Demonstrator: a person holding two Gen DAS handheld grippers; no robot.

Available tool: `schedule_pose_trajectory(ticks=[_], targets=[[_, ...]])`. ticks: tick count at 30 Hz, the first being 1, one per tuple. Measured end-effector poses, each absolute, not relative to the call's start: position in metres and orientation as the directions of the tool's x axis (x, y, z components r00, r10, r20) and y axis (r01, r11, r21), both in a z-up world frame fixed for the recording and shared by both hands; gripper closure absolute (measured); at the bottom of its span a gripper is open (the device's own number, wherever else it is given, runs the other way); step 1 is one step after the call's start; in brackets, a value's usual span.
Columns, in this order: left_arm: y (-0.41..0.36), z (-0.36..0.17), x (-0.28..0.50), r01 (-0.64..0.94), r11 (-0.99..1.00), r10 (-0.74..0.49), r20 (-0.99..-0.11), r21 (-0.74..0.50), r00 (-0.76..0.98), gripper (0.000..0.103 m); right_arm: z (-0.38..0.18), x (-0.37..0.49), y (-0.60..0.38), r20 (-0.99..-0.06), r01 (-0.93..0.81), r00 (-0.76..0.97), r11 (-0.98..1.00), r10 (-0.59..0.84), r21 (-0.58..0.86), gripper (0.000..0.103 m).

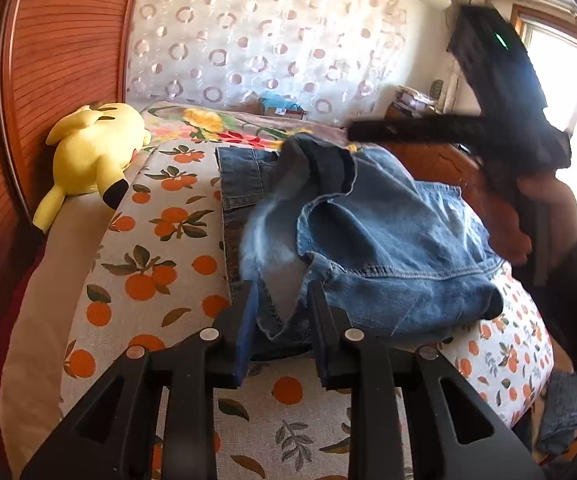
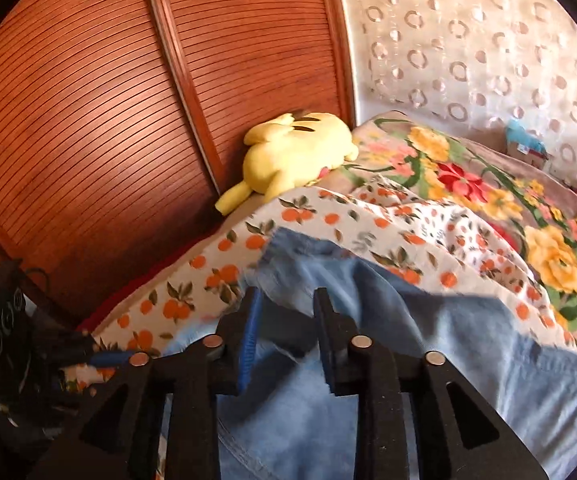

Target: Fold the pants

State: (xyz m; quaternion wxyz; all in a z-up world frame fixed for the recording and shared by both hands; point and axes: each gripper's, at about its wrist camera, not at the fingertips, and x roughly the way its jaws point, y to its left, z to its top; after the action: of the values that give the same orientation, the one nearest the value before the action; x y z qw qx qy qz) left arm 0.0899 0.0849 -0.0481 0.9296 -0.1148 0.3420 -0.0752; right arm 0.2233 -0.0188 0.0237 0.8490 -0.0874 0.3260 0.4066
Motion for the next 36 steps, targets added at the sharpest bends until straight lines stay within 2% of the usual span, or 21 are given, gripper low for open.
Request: schedule_pose_trajectory(ticks=[7,15,23,31,36], targets=[[0.066,-0.035,0.092,0.142,0.955,-0.273,-0.587,-0.259,0.762,0.076,0.006,0.179,-0.075,-0.609,-0.669,0.55,0.738,0.571,0.087,0.069],[0.045,-0.042,0.122,0.159,0.973,-0.229,-0.664,-0.166,0.712,0.076,-0.027,0.123,-0.133,-0.62,-0.526,0.632,0.845,0.465,0.096,0.068],[0.045,-0.061,0.126,0.142,0.975,-0.221,-0.699,-0.17,0.68,0.076,-0.052,0.086,-0.139,-0.659,-0.416,0.643,0.9,0.39,0.128,0.068],[0.04,-0.064,0.124,0.131,0.979,-0.204,-0.703,-0.158,0.681,0.076,-0.062,0.064,-0.141,-0.639,-0.382,0.671,0.914,0.376,0.137,0.066],[0.041,-0.064,0.132,0.138,0.977,-0.213,-0.711,-0.163,0.67,0.07,-0.066,0.055,-0.151,-0.626,-0.383,0.682,0.914,0.378,0.135,0.066]])
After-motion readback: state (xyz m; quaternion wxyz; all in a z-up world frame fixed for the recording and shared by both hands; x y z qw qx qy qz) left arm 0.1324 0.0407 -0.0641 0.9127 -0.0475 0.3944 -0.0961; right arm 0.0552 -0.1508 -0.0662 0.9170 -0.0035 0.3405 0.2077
